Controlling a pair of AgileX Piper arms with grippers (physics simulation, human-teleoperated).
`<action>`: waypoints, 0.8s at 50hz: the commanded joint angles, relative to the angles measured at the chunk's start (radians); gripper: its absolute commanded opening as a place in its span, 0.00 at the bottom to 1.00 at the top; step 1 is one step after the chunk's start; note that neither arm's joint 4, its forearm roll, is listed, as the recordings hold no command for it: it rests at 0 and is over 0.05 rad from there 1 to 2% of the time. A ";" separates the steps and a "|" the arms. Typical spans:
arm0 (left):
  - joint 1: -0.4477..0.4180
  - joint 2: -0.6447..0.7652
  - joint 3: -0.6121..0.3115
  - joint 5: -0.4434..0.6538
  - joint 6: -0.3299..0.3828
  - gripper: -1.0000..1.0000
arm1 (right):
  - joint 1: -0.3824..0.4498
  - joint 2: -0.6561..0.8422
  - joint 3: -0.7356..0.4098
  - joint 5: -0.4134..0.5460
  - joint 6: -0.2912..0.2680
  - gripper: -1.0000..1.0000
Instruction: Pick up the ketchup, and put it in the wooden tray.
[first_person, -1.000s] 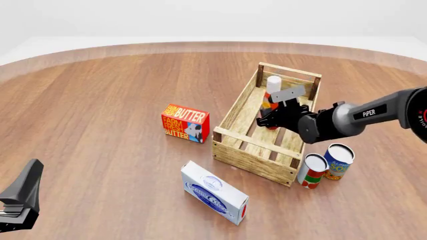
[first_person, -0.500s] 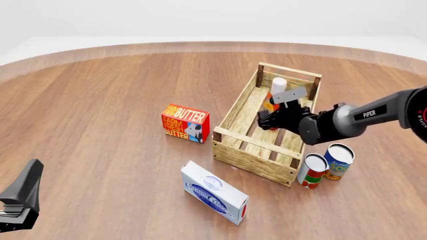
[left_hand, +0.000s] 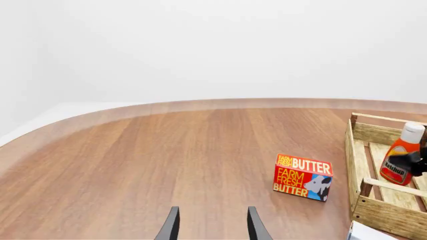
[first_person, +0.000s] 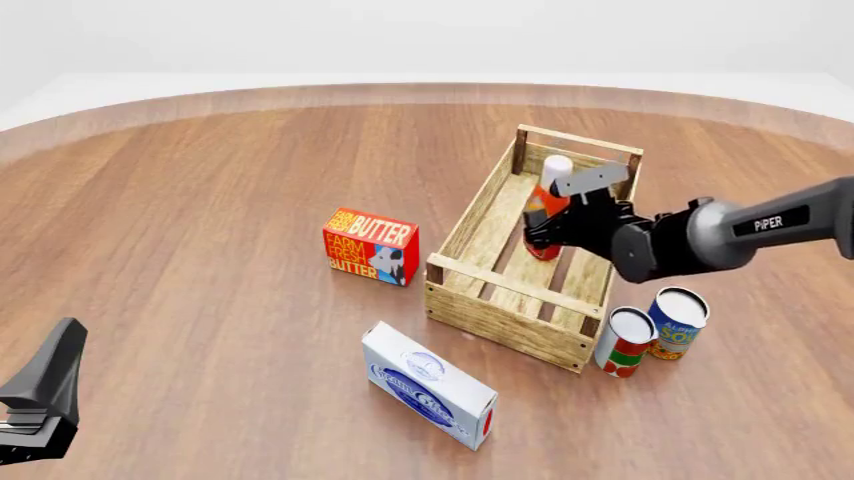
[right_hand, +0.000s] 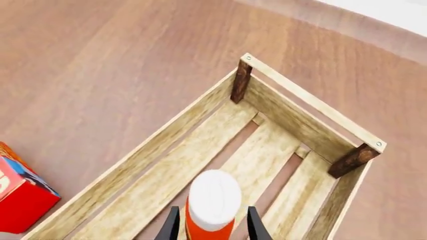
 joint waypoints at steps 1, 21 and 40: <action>0.000 0.000 0.000 0.000 0.000 1.00 | -0.011 -0.056 0.017 0.015 -0.017 1.00; 0.000 0.000 0.000 0.000 0.000 1.00 | 0.000 -0.200 0.061 0.058 -0.024 1.00; 0.000 0.000 0.000 0.000 0.000 1.00 | 0.017 -0.335 0.129 0.073 -0.017 1.00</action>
